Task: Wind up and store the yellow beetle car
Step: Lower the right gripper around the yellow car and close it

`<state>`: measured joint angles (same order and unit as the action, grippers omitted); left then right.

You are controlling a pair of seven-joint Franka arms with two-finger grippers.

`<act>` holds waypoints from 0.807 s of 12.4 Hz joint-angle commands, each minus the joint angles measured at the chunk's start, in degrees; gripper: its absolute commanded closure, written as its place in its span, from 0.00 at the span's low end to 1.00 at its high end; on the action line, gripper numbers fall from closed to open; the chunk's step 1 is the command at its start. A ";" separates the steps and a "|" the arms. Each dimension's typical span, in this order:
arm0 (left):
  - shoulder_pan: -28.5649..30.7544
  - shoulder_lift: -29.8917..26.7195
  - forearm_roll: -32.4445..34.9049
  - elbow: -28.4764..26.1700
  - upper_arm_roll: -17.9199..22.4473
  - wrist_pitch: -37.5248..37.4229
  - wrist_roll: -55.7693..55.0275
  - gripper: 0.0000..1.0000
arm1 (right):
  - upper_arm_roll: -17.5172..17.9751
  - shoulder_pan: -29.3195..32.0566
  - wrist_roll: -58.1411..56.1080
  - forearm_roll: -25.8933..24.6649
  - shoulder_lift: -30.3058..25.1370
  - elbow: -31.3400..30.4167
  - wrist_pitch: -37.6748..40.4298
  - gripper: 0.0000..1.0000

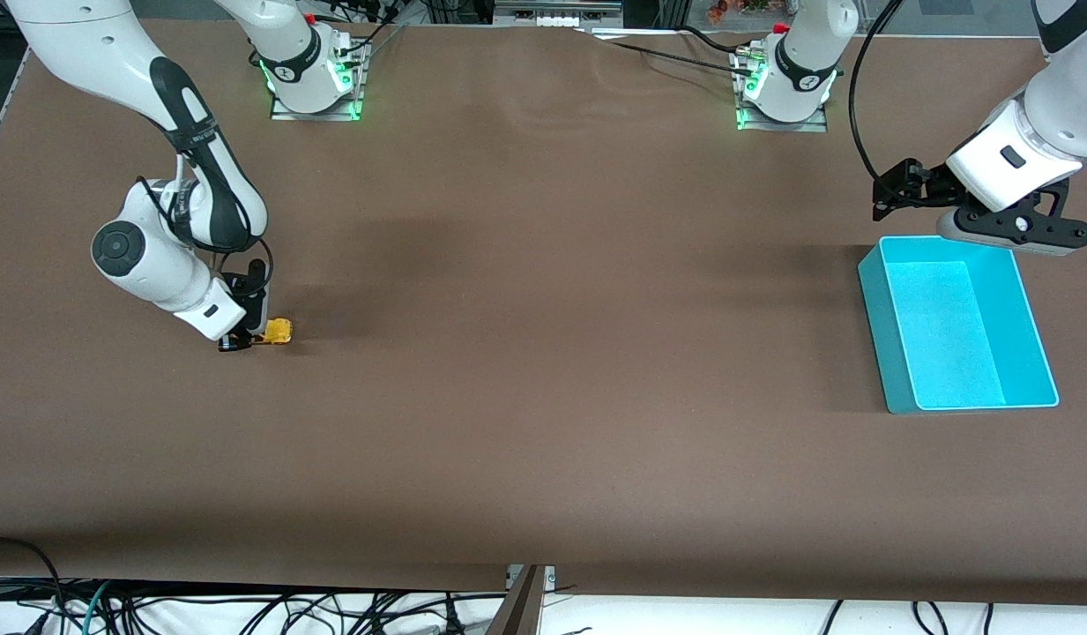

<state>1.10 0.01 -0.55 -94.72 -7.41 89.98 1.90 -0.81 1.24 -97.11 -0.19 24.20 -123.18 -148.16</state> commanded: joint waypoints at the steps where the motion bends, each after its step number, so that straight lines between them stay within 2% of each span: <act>1: -0.04 0.78 1.16 1.64 -0.23 -1.13 -0.32 0.00 | 0.37 2.97 -4.48 0.54 0.23 -1.53 -1.87 0.75; 10: -0.13 0.87 1.16 1.64 -0.23 -1.13 -0.23 0.00 | 0.46 7.81 -10.28 0.54 0.93 -1.09 -2.66 0.75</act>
<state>1.09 0.01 -0.55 -94.72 -7.42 89.98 1.90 -0.83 7.18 -104.63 -0.19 24.37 -123.18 -149.43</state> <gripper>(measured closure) 0.000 0.599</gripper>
